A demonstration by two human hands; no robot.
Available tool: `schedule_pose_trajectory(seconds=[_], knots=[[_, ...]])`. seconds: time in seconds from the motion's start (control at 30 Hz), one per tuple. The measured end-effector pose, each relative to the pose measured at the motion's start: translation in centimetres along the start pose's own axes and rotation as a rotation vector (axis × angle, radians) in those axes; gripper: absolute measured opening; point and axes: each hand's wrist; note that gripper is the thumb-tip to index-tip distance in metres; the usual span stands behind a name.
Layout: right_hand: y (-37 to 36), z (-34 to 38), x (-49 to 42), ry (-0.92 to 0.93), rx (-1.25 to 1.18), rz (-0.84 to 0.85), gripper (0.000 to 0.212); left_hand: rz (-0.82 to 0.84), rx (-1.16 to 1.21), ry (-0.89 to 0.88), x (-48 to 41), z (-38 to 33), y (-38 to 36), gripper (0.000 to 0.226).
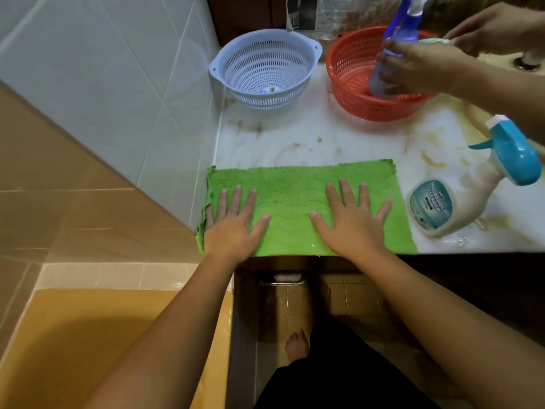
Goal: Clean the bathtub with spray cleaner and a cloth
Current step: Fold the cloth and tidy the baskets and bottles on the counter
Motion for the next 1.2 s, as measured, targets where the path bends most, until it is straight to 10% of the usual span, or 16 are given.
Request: schedule_pose_trajectory(seconds=[0.8,1.2], knots=[[-0.3,-0.2,1.8,0.047,-0.090,-0.071,0.076,-0.180,0.104,0.005,-0.3,-3.3,0.4,0.061],[0.3,-5.0,7.4,-0.379,-0.263,-0.258,0.055,0.071,-0.060,-0.637,-8.7,-21.0,3.3,0.051]])
Point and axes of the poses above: each hand's wrist, its own x-axis away from the middle knuckle, its own y-axis out of the back of the hand, z = x × y
